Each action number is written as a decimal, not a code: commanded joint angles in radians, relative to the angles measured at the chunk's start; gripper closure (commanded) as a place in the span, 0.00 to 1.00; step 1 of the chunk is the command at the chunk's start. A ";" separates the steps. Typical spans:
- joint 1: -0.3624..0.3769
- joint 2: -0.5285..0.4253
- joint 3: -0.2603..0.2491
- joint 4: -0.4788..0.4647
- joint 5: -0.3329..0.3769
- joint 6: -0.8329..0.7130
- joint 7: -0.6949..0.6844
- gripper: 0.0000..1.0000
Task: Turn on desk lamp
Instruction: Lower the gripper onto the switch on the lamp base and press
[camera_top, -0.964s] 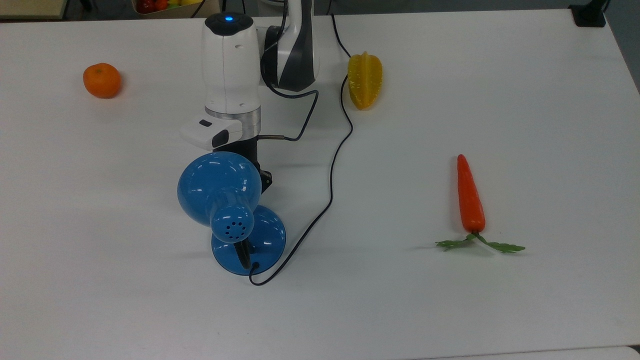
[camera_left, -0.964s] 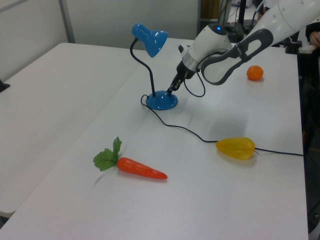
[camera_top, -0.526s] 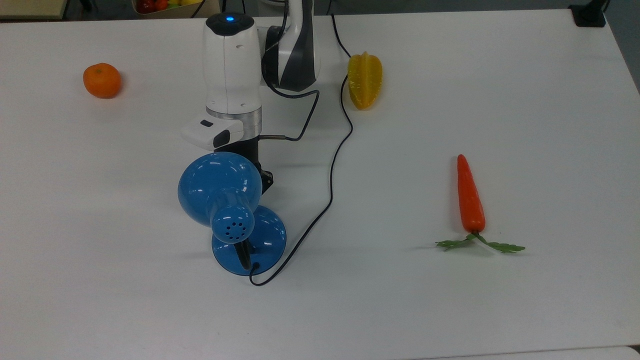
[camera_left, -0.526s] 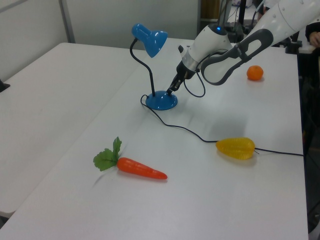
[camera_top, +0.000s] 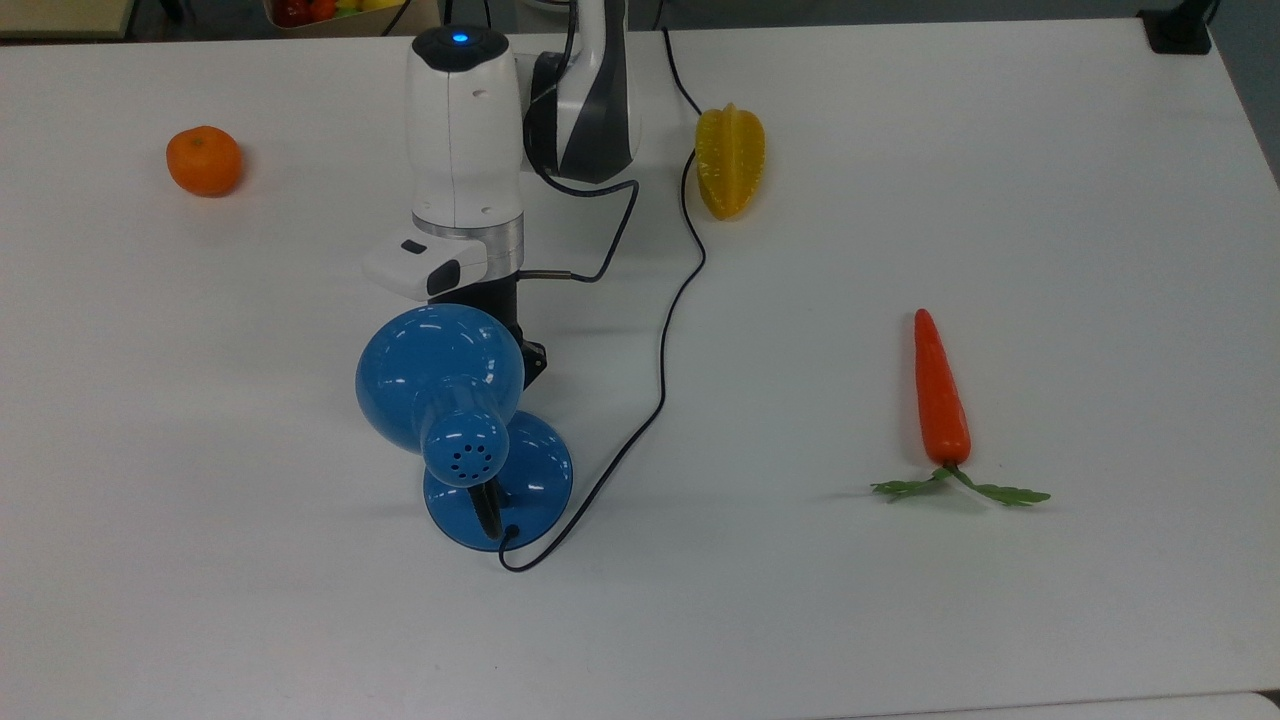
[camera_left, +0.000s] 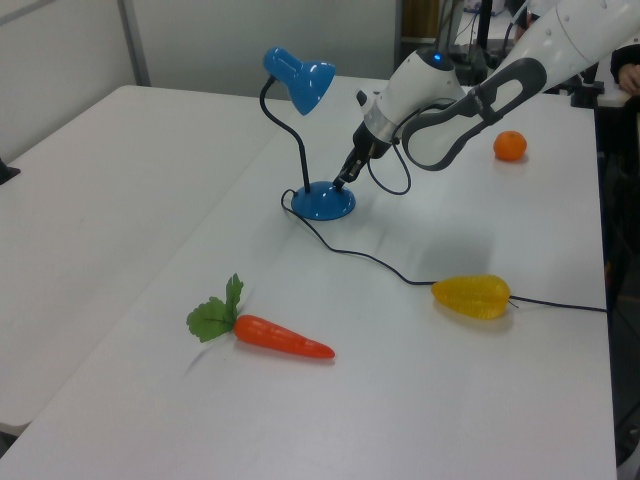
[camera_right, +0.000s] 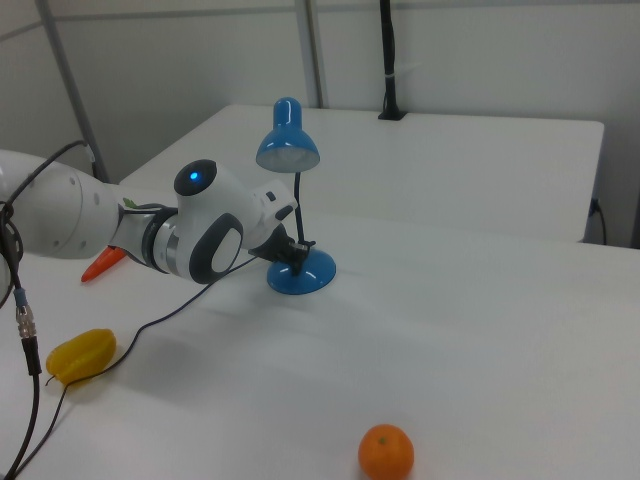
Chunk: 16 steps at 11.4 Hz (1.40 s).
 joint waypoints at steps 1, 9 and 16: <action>0.008 0.027 0.008 -0.005 0.001 0.037 -0.001 1.00; 0.008 0.012 0.010 -0.010 0.001 0.031 -0.005 1.00; 0.009 -0.121 0.010 -0.087 0.005 -0.091 0.001 1.00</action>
